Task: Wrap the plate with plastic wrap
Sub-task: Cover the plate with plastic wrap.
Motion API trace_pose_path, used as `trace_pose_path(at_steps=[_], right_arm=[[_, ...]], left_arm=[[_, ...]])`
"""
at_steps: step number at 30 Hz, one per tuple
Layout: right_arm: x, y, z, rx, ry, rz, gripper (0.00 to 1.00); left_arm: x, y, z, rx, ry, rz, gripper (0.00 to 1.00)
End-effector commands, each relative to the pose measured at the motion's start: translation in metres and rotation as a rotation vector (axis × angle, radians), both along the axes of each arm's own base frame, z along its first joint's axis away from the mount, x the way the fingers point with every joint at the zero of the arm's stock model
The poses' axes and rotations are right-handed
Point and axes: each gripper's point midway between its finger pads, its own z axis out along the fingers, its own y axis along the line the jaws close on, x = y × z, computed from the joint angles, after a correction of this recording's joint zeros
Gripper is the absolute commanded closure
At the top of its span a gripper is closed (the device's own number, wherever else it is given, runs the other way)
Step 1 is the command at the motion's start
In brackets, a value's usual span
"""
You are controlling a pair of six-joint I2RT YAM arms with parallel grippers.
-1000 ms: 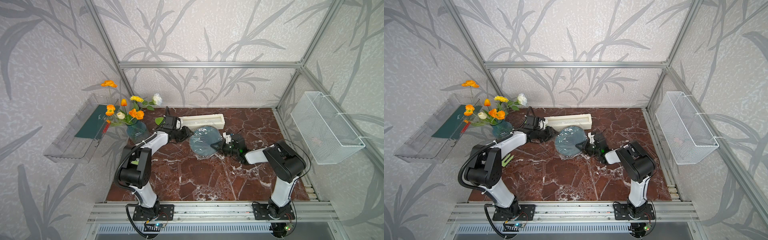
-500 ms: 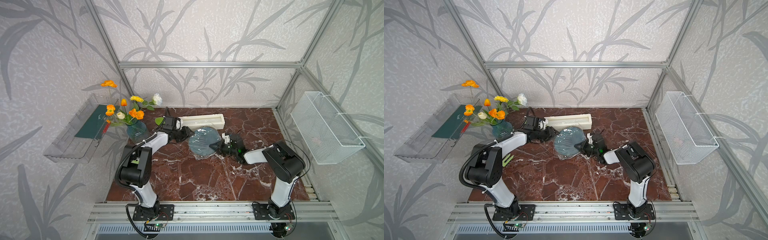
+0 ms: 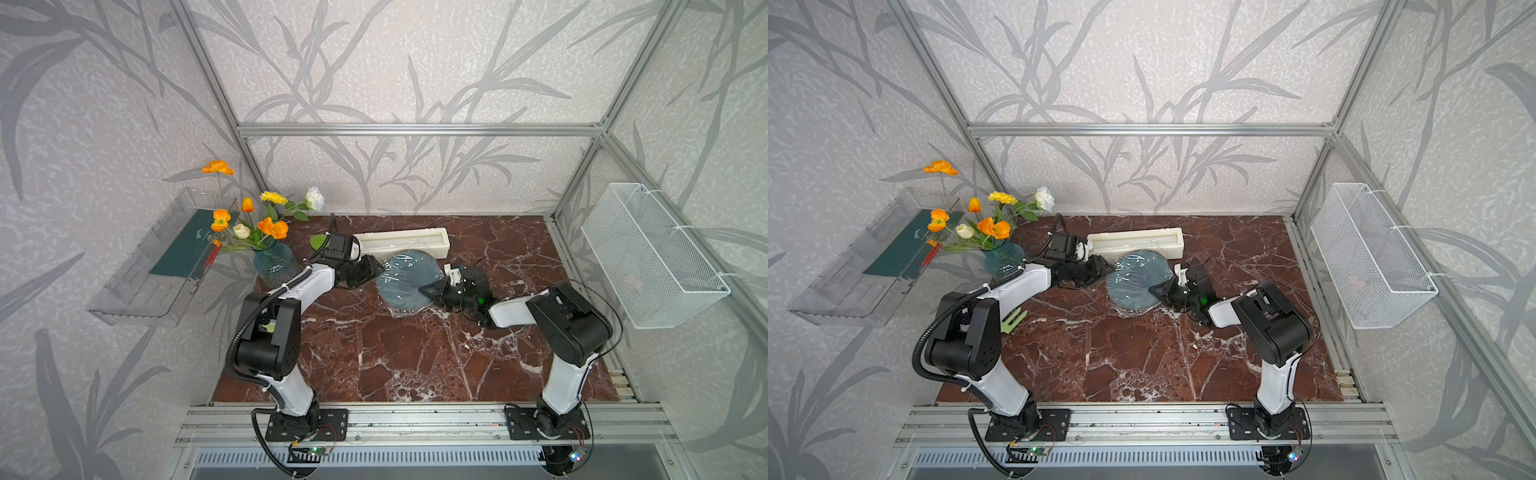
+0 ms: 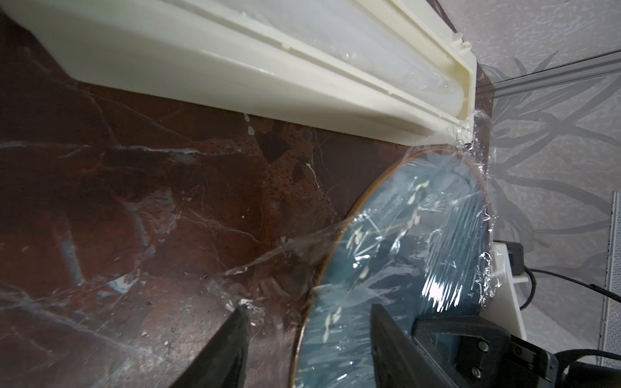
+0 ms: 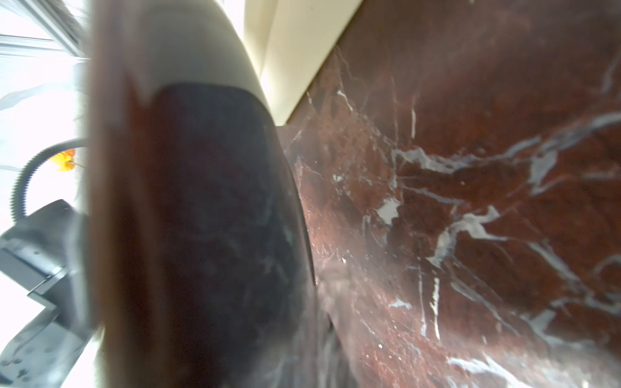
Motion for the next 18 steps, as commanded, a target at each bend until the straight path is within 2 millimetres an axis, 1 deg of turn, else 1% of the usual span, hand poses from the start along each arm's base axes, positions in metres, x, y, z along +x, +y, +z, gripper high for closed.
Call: trace_pose_path(at_steps=[1, 6, 9, 12, 13, 16, 18], right_arm=[[0.009, 0.015, 0.099, 0.169, -0.287, 0.052, 0.86], [0.006, 0.031, 0.105, 0.187, -0.298, 0.081, 0.87], [0.008, 0.040, 0.108, 0.206, -0.298, 0.088, 0.88], [0.012, 0.046, 0.109, 0.213, -0.297, 0.092, 0.88], [0.013, 0.047, 0.109, 0.213, -0.297, 0.094, 0.88], [0.013, 0.049, 0.106, 0.211, -0.291, 0.095, 0.88], [0.011, 0.047, 0.102, 0.200, -0.288, 0.093, 0.85]], left_arm=[[-0.003, -0.003, -0.004, -0.020, 0.008, -0.010, 0.46], [0.003, -0.016, 0.004, -0.127, -0.025, -0.006, 0.53], [0.005, -0.024, 0.008, -0.184, -0.031, -0.016, 0.57], [0.003, -0.029, 0.012, -0.211, -0.037, -0.026, 0.59], [0.002, -0.029, 0.013, -0.214, -0.042, -0.027, 0.62], [0.000, -0.029, 0.016, -0.211, -0.056, -0.036, 0.73], [-0.001, -0.027, 0.017, -0.189, -0.064, -0.041, 0.81]])
